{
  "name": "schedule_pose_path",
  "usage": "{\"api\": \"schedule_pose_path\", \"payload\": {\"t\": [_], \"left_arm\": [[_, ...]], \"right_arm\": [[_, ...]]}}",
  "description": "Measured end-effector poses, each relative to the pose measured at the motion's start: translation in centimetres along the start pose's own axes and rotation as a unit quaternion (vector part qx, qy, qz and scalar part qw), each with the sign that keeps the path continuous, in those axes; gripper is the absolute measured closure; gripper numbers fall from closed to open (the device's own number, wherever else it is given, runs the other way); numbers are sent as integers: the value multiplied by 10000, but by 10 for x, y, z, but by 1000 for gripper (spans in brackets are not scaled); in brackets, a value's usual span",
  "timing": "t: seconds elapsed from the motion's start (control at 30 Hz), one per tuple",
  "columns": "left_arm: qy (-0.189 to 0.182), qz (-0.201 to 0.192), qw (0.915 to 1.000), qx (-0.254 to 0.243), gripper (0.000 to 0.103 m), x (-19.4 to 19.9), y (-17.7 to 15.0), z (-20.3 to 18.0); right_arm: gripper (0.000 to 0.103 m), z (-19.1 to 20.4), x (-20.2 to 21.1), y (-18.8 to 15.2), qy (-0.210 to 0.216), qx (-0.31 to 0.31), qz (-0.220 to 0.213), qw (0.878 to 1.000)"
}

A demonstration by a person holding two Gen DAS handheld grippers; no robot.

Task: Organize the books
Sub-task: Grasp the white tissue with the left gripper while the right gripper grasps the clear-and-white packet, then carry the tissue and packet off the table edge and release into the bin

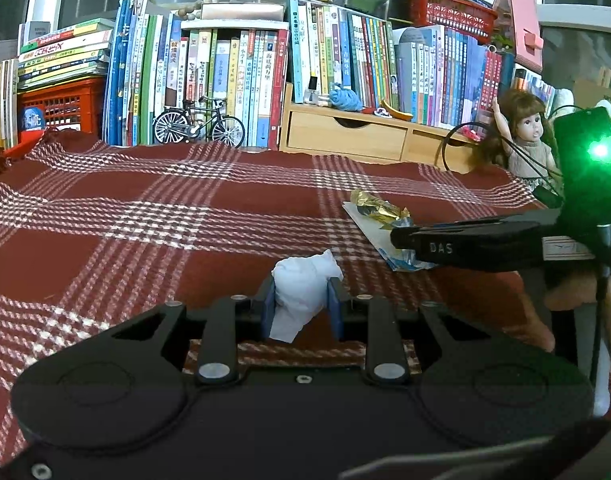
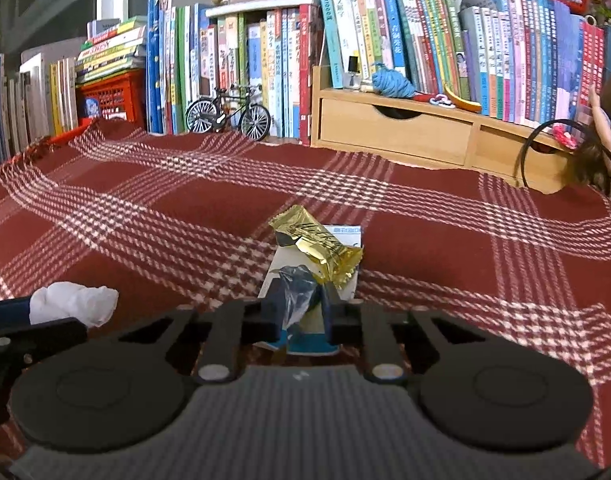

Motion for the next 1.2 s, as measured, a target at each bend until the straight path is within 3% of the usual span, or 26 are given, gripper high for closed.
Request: {"api": "schedule_pose_path", "payload": {"t": [0.43,0.77,1.0,1.2], "left_arm": [[-80,-28,9999,-73,78,31,-7,0],[-238,1,9996,-152,78,84,-30,8],[-273,141,9995,-57,78,131,-66,17],[-379,581,9975,-138,78,158,-113,21]], "right_arm": [[80,17,60,-17,362,-156,-251,9989],[80,45,128,-52,796,-94,-285,9964],[80,71,169,-93,1103,-174,-206,9935],[80,96,188,-139,1310,-185,63,9912]]}}
Point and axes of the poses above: each gripper's, at about its wrist camera, not at the fingertips, and x roughly against the way its jaws point, z to its left, y to its top, the point moved 9 cm from there along -x, roughly the way its jaws point, and after that the axes turned 11 degrees about y, right-handed, at the moved point
